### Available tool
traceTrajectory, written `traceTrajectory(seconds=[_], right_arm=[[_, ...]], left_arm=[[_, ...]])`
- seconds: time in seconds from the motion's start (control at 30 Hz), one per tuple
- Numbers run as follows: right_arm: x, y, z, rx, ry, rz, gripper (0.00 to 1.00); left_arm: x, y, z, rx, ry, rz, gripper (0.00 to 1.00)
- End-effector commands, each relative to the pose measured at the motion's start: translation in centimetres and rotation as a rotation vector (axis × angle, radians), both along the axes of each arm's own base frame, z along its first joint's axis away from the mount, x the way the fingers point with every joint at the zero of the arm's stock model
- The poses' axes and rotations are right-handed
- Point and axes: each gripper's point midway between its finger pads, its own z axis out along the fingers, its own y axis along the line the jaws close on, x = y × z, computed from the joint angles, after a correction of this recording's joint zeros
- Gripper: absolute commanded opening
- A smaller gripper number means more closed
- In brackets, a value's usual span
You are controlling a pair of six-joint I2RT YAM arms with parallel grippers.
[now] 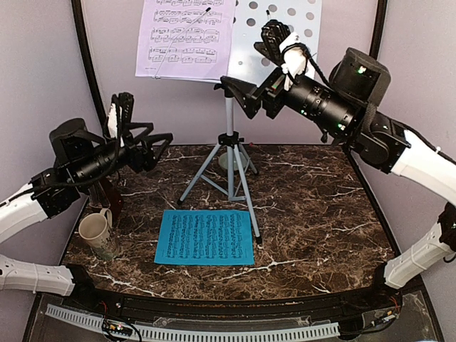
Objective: Set up the instrument practice props
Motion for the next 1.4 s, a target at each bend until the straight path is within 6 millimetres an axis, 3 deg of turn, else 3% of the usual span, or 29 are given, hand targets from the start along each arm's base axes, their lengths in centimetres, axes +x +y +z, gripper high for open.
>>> traceTrajectory(seconds=[0.0,0.23,0.37,0.5,0.77,1.03,1.2,1.37], right_arm=[[-1.4,1.5,-6.0,-0.088,0.185,0.134,1.00],[-1.9,2.8,-15.0,-0.162,0.426,0.199,0.99],[-2.8,3.9,-20.4,-0.206,0.566,0.264,0.97],[-3.0,4.8,-27.1,-0.290,0.716,0.262,0.96],[-0.7,6.3,-37.3,-0.409,0.903,0.107,0.89],[1.4,6.2,-43.8,-0.526,0.968,-0.069,0.78],[2.7,6.3,-45.8,-0.571,0.976,-0.155,0.70],[3.0,6.1,-47.9,-0.617,0.990,-0.190,0.64]], left_arm=[[0.0,1.2,-6.8,-0.069,0.314,0.066,0.77],[0.1,0.7,-16.7,-0.130,0.703,0.086,0.78],[-0.3,1.1,-19.8,-0.153,0.798,0.117,0.80],[-0.7,2.3,-22.8,-0.191,0.901,0.173,0.83],[-1.4,3.0,-27.2,-0.188,1.081,0.207,0.87],[-3.0,5.2,-31.7,-0.233,1.282,0.354,0.83],[-4.5,7.4,-33.2,-0.196,1.360,0.489,0.83],[-5.9,6.9,-34.9,-0.242,1.445,0.468,0.80]])
